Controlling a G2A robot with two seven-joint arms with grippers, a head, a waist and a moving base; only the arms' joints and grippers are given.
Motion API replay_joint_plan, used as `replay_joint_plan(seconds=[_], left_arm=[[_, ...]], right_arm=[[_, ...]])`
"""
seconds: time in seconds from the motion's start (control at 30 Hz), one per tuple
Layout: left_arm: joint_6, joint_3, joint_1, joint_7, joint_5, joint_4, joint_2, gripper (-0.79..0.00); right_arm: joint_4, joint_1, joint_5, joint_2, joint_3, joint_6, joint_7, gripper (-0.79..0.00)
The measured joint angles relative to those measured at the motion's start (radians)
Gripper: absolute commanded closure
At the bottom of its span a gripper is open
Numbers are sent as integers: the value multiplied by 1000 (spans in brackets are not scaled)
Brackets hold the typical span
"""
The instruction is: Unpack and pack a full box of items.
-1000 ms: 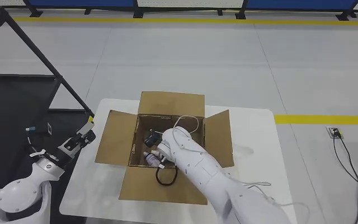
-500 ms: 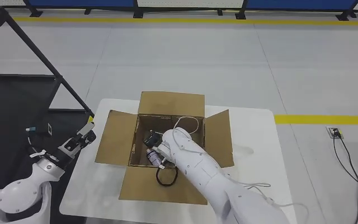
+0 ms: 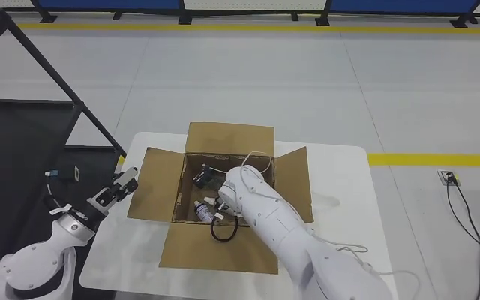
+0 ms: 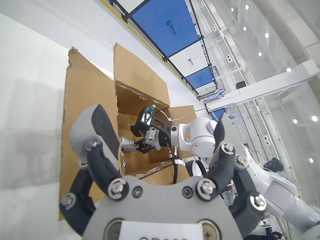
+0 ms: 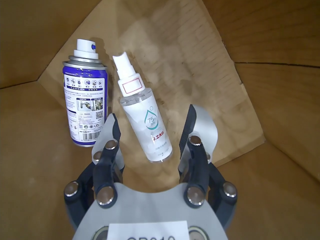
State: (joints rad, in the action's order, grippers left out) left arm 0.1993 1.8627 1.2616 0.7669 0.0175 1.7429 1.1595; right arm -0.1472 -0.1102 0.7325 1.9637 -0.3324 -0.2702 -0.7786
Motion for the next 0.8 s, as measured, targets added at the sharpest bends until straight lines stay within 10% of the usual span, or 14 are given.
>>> replay_joint_plan(seconds=[0.5, 0.7, 0.73, 0.8], left_arm=[[-11, -21, -9, -28, -10, 6, -12, -785], [-11, -21, -9, -28, -10, 6, -12, -785], [-11, -21, -9, -28, -10, 6, -12, -785], [-11, -21, -9, -28, -10, 6, -12, -785]], right_arm=[[7, -20, 28, -1, -6, 13, -42, -693], [7, -20, 28, -1, -6, 13, -42, -434], [7, -20, 28, -1, -6, 13, -42, -459], [7, -20, 28, -1, -6, 13, -42, -785]])
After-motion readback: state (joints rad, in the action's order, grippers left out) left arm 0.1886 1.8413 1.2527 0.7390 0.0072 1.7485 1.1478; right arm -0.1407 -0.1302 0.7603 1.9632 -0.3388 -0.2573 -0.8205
